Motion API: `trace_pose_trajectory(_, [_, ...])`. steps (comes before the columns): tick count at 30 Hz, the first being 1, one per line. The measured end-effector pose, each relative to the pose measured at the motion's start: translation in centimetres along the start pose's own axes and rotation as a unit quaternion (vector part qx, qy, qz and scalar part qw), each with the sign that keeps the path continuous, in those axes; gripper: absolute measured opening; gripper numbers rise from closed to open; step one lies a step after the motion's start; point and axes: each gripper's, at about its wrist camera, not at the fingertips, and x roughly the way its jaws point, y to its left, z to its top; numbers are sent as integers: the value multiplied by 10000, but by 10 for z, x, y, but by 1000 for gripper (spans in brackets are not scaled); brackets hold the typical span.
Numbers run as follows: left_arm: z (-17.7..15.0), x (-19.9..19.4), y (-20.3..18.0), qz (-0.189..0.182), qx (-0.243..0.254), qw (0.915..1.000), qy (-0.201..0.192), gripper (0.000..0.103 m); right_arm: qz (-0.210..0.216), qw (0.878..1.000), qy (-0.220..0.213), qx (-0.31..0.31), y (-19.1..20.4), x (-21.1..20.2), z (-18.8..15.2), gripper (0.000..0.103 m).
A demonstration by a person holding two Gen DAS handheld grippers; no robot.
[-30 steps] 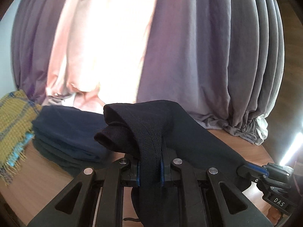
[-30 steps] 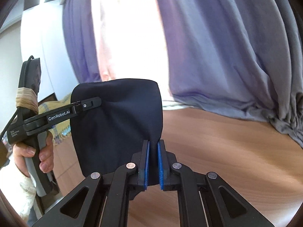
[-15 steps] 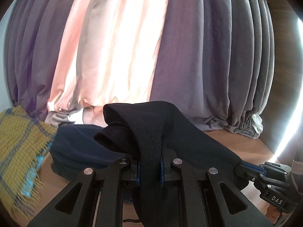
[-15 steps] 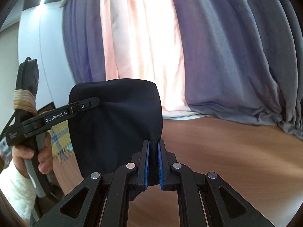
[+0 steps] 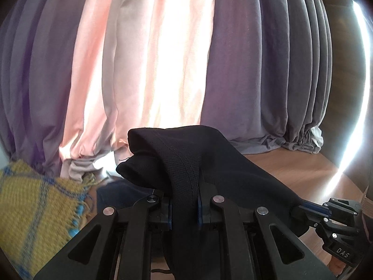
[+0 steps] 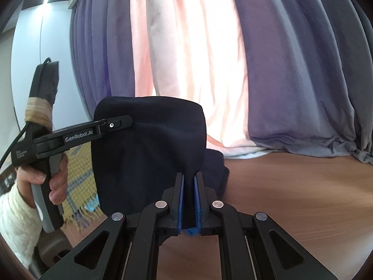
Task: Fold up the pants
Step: 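Lift the folded shorts with both tools and carry them toward the clothes stack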
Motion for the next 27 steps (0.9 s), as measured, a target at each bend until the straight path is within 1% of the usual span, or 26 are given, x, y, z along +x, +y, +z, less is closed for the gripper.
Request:
trace_pose_trajectory(2, [6,6,8,-37,80,10000,36,15,-33,10000,-29,17,6,8,1,9])
trace_pose_trajectory(4, [12,16,16,-88,197,9997,105,15,-48,10000,-47,25,18,6,3,9])
trace_pose_trajectory(8, [22,35,25,-162,350,9991,192,15,-120,9999,-53,53,27,17,4,9])
trace_pose_trajectory(10, [24,48,30,-206,418,9987,229,15,-142,9999,-25,55,29,27,6,9])
trace_pose_trajectory(14, [23,76,35,-340,456,9977,378,15,-238,9996,84,82,22,47,8,9])
trace_pose_trajectory(17, [19,97,42,-451,380,9968,548,15,-369,9992,113,50,13,60,7,9])
trace_pose_trajectory(19, [13,108,48,-518,293,9959,687,15,-436,9988,215,71,7,72,7,9])
trace_pose_trajectory(23, [-1,114,55,-526,75,9944,917,15,-437,9978,474,171,-4,88,4,9])
trace_pose_trajectory(27, [-17,113,60,-477,-105,9923,1137,15,-283,9954,852,339,-8,99,-7,9])
